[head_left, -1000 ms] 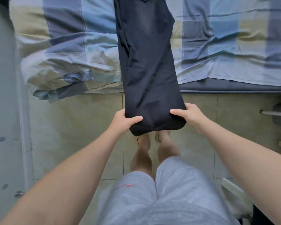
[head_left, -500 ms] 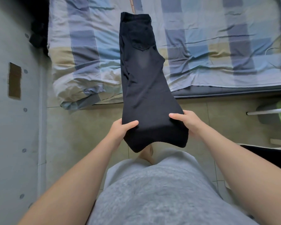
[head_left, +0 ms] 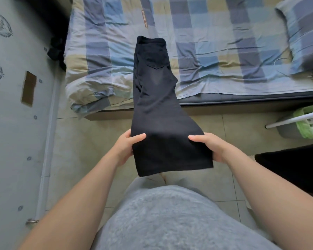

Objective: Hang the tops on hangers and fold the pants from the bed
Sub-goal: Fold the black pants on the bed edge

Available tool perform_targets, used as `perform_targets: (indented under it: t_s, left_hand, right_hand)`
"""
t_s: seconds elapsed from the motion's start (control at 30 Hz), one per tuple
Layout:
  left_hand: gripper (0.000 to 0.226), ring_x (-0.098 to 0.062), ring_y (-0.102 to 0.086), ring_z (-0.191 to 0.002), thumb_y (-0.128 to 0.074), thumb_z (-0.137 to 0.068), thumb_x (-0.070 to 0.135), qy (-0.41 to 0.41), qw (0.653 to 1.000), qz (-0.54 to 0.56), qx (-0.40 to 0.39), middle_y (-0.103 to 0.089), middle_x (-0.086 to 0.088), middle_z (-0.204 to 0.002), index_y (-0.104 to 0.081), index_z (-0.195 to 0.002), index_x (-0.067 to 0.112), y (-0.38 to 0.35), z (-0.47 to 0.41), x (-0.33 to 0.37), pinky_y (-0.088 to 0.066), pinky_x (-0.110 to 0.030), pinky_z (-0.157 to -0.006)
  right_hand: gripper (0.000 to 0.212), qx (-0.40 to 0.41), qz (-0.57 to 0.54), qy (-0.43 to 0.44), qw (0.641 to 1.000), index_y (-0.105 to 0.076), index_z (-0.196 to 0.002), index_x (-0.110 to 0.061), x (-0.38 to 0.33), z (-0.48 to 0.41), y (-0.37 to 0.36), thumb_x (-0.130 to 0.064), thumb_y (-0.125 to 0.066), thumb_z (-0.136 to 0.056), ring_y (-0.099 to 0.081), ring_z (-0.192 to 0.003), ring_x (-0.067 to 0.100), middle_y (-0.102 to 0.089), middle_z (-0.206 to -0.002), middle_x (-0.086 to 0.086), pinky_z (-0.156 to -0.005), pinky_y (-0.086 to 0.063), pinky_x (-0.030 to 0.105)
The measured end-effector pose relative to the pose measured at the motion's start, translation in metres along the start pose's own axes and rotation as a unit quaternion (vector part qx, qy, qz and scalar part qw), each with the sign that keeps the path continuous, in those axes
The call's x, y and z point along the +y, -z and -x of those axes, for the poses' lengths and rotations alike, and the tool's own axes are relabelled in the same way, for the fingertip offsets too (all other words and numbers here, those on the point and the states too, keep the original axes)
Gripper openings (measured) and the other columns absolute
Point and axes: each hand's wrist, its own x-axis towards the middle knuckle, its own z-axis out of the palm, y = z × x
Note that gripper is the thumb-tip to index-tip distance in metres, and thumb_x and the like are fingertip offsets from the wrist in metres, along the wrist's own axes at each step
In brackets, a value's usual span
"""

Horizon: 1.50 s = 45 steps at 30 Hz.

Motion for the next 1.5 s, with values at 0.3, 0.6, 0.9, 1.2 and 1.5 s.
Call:
perform_targets:
  t_s: [0.3,0.6,0.9,1.2,1.5]
  left_hand:
    - [0.028,-0.024,-0.075,-0.088,-0.071,-0.089,0.013,0.094,0.986,0.023,0.134,-0.077,-0.007,-0.105,-0.067,-0.116,0.007,-0.02,0.042,-0.033,-0.058,-0.03,-0.061]
    - [0.016,-0.021,-0.067,-0.078,-0.062,-0.091,0.019,0.14,0.968,0.153,0.143,-0.071,-0.006,-0.094,-0.065,-0.107,0.016,-0.024,0.025,0.022,-0.055,-0.026,-0.052]
    - [0.01,-0.025,-0.06,-0.075,-0.052,-0.093,0.014,0.106,0.946,0.284,0.112,-0.057,-0.012,-0.084,-0.055,-0.087,0.007,-0.013,-0.066,0.126,-0.057,-0.029,-0.054]
    - [0.015,-0.025,-0.068,-0.081,-0.056,-0.096,0.016,0.14,0.929,0.331,0.083,-0.067,-0.013,-0.089,-0.061,-0.1,0.003,0.016,-0.208,0.283,-0.058,-0.032,-0.061]
    - [0.016,-0.023,-0.069,-0.087,-0.058,-0.095,0.013,0.147,0.928,0.326,0.109,-0.069,-0.012,-0.089,-0.063,-0.104,0.001,0.041,-0.377,0.399,-0.059,-0.031,-0.075]
  right_hand:
    - [0.021,0.104,-0.072,0.04,0.991,-0.068,-0.113,-0.01,0.049,0.029,-0.021,-0.018,-0.069,-0.094,-0.067,-0.068,0.016,-0.072,-0.087,0.002,-0.059,-0.054,0.027]
    - [0.004,0.155,-0.222,0.059,0.961,-0.063,-0.096,-0.013,-0.008,0.015,-0.029,-0.015,-0.066,-0.094,-0.066,-0.073,0.026,-0.064,-0.089,0.008,-0.06,-0.056,0.033]
    - [0.01,0.172,-0.265,0.068,0.946,-0.062,-0.098,-0.012,-0.13,-0.047,-0.022,-0.02,-0.067,-0.093,-0.071,-0.062,0.021,-0.068,-0.093,0.014,-0.053,-0.057,0.03]
    - [0.011,0.201,-0.291,0.038,0.935,-0.06,-0.096,-0.014,-0.31,-0.146,-0.012,-0.024,-0.063,-0.097,-0.067,-0.084,0.023,-0.066,-0.094,0.011,-0.068,-0.053,0.035]
    - [0.012,0.237,-0.303,0.029,0.923,-0.061,-0.094,-0.015,-0.448,-0.284,0.018,-0.026,-0.061,-0.097,-0.071,-0.085,0.021,-0.069,-0.094,0.009,-0.065,-0.055,0.033]
